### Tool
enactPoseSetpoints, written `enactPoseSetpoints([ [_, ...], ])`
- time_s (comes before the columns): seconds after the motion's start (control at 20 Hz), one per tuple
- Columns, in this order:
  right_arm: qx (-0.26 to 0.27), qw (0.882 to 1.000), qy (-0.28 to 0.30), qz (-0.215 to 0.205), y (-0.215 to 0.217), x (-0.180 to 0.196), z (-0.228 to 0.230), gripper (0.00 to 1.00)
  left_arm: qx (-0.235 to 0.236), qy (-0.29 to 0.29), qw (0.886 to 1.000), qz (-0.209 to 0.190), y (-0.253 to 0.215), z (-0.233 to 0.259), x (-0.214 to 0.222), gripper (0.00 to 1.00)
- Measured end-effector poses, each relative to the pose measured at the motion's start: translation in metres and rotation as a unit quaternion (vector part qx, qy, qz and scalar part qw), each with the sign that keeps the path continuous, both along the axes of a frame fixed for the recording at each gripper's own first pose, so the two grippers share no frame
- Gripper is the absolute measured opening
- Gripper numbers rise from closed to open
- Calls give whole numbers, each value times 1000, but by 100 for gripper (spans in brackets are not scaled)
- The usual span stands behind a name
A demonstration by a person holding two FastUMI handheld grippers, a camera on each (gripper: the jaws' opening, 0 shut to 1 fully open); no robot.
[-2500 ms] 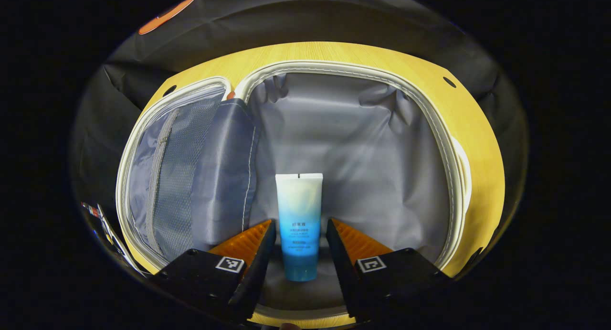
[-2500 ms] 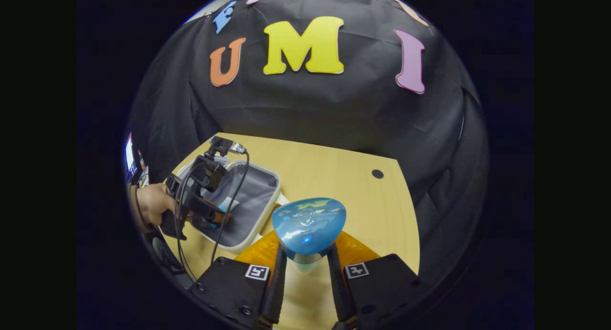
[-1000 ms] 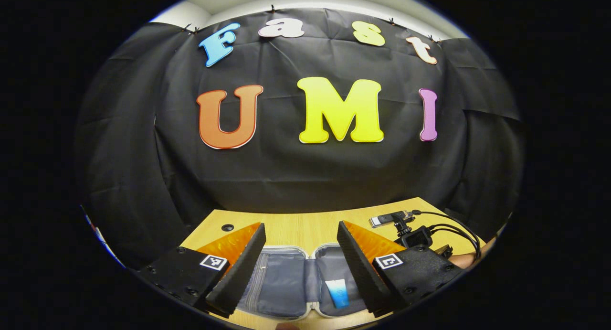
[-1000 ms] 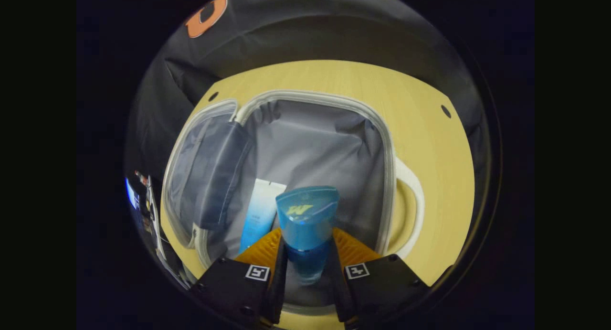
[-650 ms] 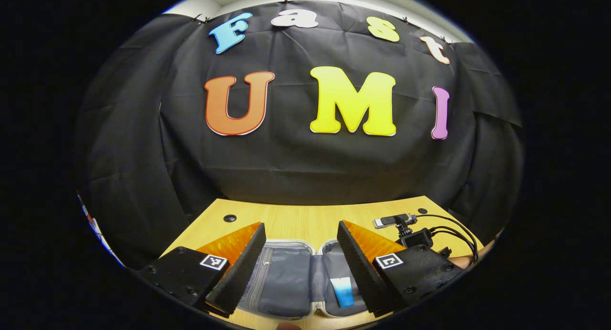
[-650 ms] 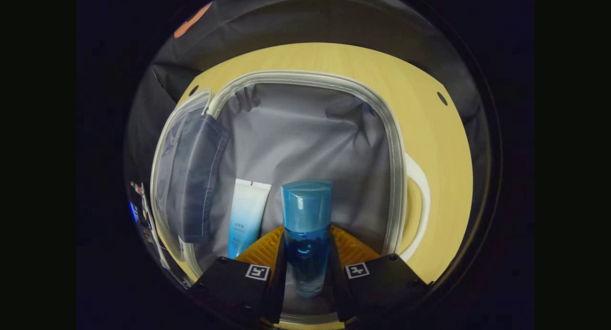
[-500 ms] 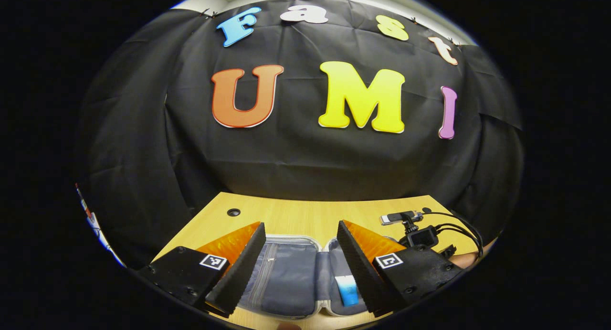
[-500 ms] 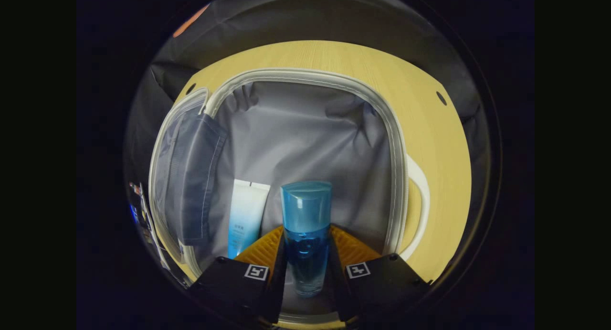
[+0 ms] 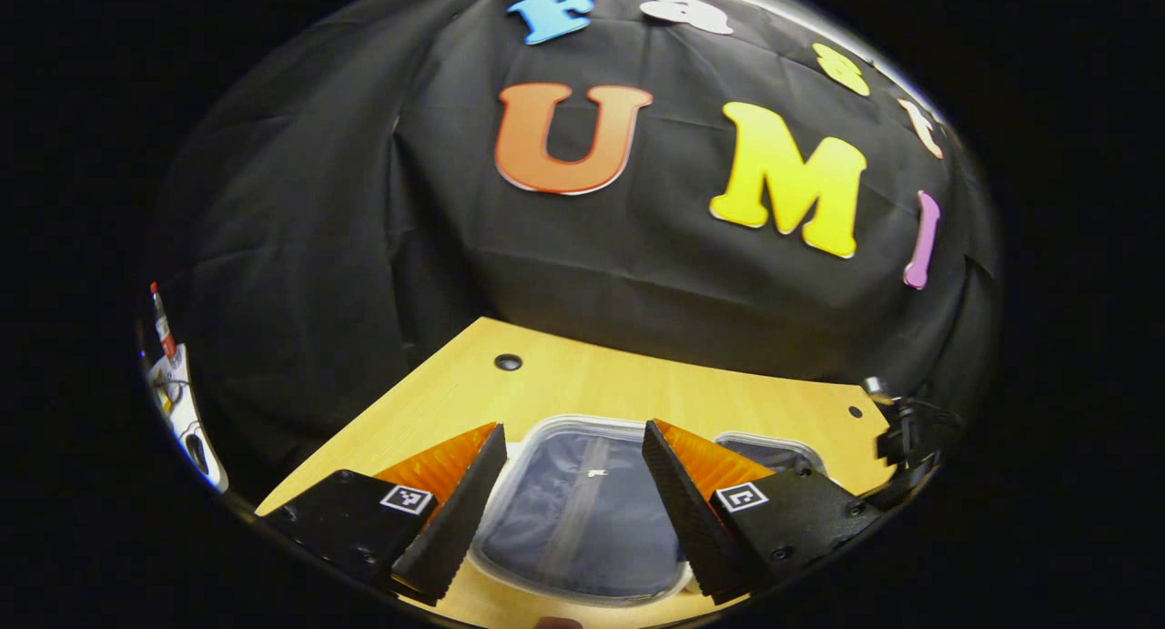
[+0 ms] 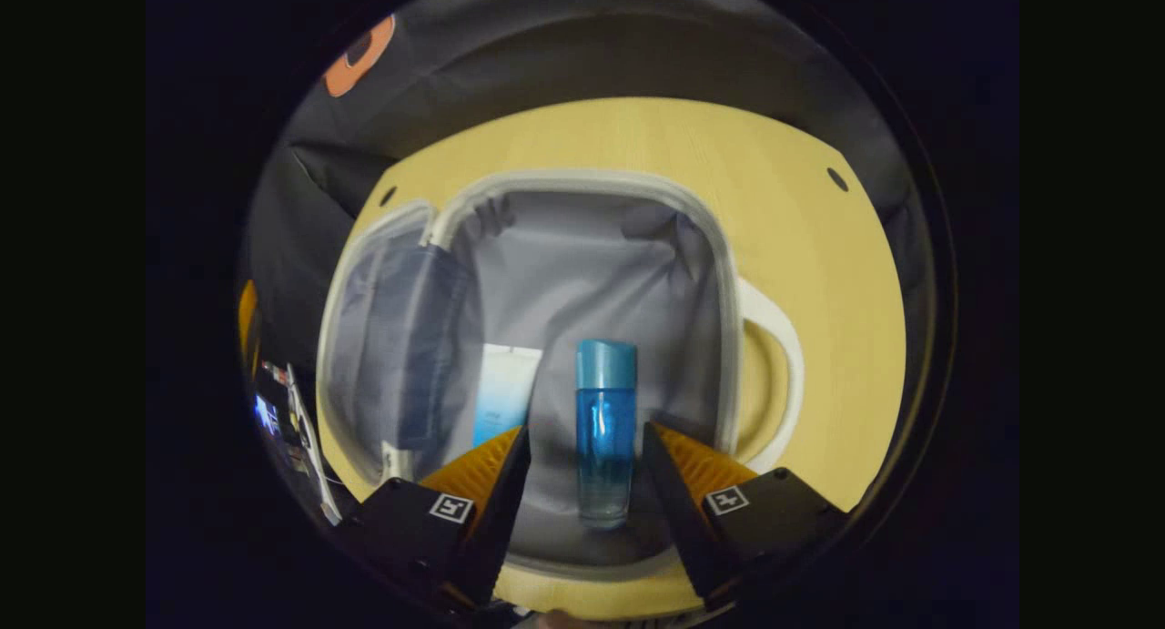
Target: First open the suitcase, pack the skin care products into it, and then close the suitcase.
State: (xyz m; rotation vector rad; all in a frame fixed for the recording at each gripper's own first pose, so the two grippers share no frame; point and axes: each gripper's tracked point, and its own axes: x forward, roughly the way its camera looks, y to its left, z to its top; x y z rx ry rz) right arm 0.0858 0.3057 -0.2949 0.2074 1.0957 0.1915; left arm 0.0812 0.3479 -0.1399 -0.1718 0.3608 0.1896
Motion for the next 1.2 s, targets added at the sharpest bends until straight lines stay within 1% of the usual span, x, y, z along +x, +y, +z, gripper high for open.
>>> enactPoseSetpoints([
  [0.05, 10, 1000, -24, 5, -2, -3, 19, 71, -23, 4, 1000, 9, 17, -9, 3, 97],
  [0.15, 8, 997, -77, 15, -16, -8, 57, 81, -82, 17, 996, 19, 42, -30, 4, 98],
  [0.2, 1, 994, -111, 23, -25, -9, 79, 76, -111, 25, 993, 25, 53, -41, 4, 99],
  [0.25, -8, 989, -146, 28, -34, -10, 100, 81, -137, 34, 989, 40, 70, -49, -2, 99],
  [0.35, -22, 975, -219, 27, -54, -12, 149, 82, -188, 51, 979, 59, 95, -71, -6, 99],
  [0.4, -29, 967, -250, 26, -64, -13, 173, 77, -216, 59, 973, 55, 100, -83, -4, 99],
  [0.45, -31, 963, -268, 21, -74, -18, 192, 77, -243, 70, 966, 62, 107, -96, -8, 99],
  [0.5, -28, 958, -286, 13, -79, -25, 211, 77, -278, 79, 956, 56, 106, -108, -8, 99],
  [0.55, -28, 950, -312, -1, -89, -30, 233, 77, -311, 85, 945, 52, 105, -115, -8, 98],
  [0.6, -34, 937, -347, -12, -101, -32, 256, 82, -337, 88, 936, 57, 105, -126, -9, 98],
  [0.65, -44, 923, -382, -22, -112, -35, 279, 82, -364, 87, 926, 58, 103, -135, -6, 97],
  [0.7, -55, 909, -412, -31, -121, -42, 298, 77, -385, 85, 917, 60, 102, -141, -6, 97],
  [0.75, -60, 896, -438, -36, -127, -49, 314, 81, -403, 85, 909, 60, 99, -147, -3, 96],
  [0.8, -63, 886, -458, -39, -130, -57, 328, 77, -416, 83, 904, 54, 94, -148, -4, 94],
  [0.85, -68, 877, -474, -44, -134, -63, 338, 82, -418, 81, 903, 56, 93, -151, -1, 93],
  [0.9, -73, 869, -487, -49, -138, -69, 345, 82, -419, 79, 903, 52, 91, -153, 1, 83],
  [0.95, -78, 863, -496, -49, -141, -73, 350, 82, -415, 75, 905, 49, 91, -153, 2, 88],
  [1.0, -84, 859, -503, -47, -143, -75, 354, 82, -414, 73, 906, 49, 91, -153, 3, 76],
  [1.05, -91, 856, -506, -48, -146, -77, 355, 82, -406, 74, 909, 64, 97, -155, 2, 69],
  [1.1, -94, 856, -506, -49, -149, -77, 355, 77, -404, 77, 908, 76, 99, -160, 4, 23],
  [1.15, -93, 855, -507, -52, -153, -78, 357, 78, -409, 76, 906, 80, 98, -154, 1, 27],
  [1.2, -92, 856, -506, -55, -157, -79, 358, 80, -415, 72, 904, 77, 96, -149, 0, 14],
])
